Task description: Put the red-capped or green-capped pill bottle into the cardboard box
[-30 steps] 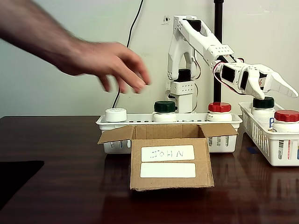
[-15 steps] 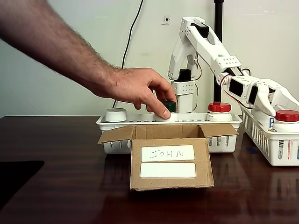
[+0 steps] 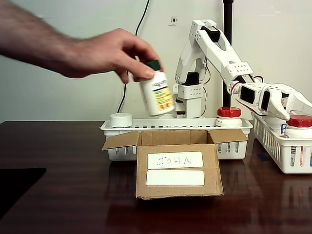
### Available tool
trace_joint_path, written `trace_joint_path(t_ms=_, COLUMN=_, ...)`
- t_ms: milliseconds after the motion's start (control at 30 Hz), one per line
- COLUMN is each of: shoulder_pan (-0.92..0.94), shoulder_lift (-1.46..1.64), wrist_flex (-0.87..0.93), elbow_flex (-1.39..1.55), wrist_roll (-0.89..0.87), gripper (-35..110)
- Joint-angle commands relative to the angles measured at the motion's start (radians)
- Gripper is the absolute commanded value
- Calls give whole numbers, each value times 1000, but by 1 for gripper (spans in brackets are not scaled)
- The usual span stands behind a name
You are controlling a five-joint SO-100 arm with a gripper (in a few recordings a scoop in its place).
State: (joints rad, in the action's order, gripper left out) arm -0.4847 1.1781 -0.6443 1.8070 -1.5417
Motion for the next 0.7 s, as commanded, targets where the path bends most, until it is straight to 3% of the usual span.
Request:
trace_joint_path(t_ms=0, shoulder_pan=17, shoulder_lift=-9, wrist_flex=-29, elbow_flex=-25, wrist_roll=0, gripper=86)
trace_joint_path(t_ms=567, shoulder_pan=-12, shoulder_lift=106, wrist_flex=49, elbow_flex=80, wrist_roll=92, gripper=85)
trace_joint_path(t_ms=667, shoulder_pan=0, shoulder_lift=104, wrist_flex=49, elbow_flex=87, wrist_roll=87, gripper=78)
